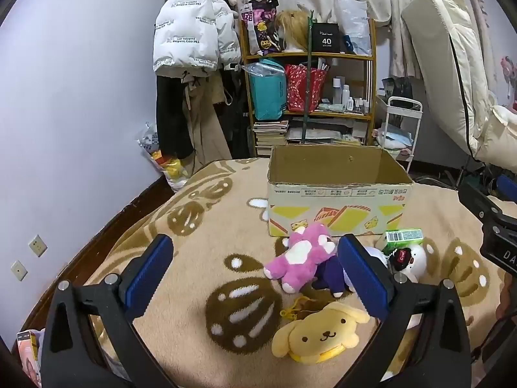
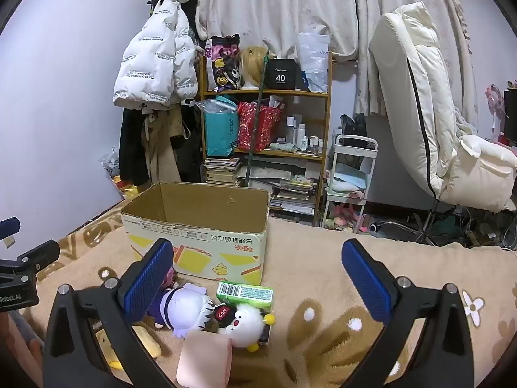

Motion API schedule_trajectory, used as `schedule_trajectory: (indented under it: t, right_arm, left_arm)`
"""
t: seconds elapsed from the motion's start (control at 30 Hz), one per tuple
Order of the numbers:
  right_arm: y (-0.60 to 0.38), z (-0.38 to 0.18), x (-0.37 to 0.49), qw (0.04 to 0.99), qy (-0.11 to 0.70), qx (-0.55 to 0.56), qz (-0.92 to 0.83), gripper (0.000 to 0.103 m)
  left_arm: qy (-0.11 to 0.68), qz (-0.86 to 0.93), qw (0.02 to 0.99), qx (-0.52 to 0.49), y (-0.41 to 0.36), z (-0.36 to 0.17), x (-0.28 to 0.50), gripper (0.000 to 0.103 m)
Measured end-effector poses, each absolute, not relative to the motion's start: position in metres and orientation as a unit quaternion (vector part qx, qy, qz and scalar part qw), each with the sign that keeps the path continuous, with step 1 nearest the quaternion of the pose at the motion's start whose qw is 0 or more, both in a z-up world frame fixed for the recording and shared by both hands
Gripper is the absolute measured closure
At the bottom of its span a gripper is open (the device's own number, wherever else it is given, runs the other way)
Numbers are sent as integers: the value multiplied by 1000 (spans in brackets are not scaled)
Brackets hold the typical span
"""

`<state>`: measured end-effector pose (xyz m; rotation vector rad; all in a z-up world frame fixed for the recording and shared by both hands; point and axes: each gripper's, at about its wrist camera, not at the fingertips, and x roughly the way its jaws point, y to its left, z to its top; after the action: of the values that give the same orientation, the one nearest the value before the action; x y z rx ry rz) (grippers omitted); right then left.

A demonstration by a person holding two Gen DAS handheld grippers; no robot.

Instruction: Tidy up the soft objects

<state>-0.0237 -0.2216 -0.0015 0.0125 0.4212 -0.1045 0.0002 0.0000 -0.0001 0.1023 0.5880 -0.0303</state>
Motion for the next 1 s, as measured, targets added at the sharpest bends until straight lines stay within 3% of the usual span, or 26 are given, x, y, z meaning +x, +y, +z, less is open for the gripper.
schedule_trajectory:
  t: [1.0]
  right_arm:
    - [-220,-3,-22,975,216,4,-51,0]
  left_arm:
    - [287,-13,956,59,-4,-4,-1,2]
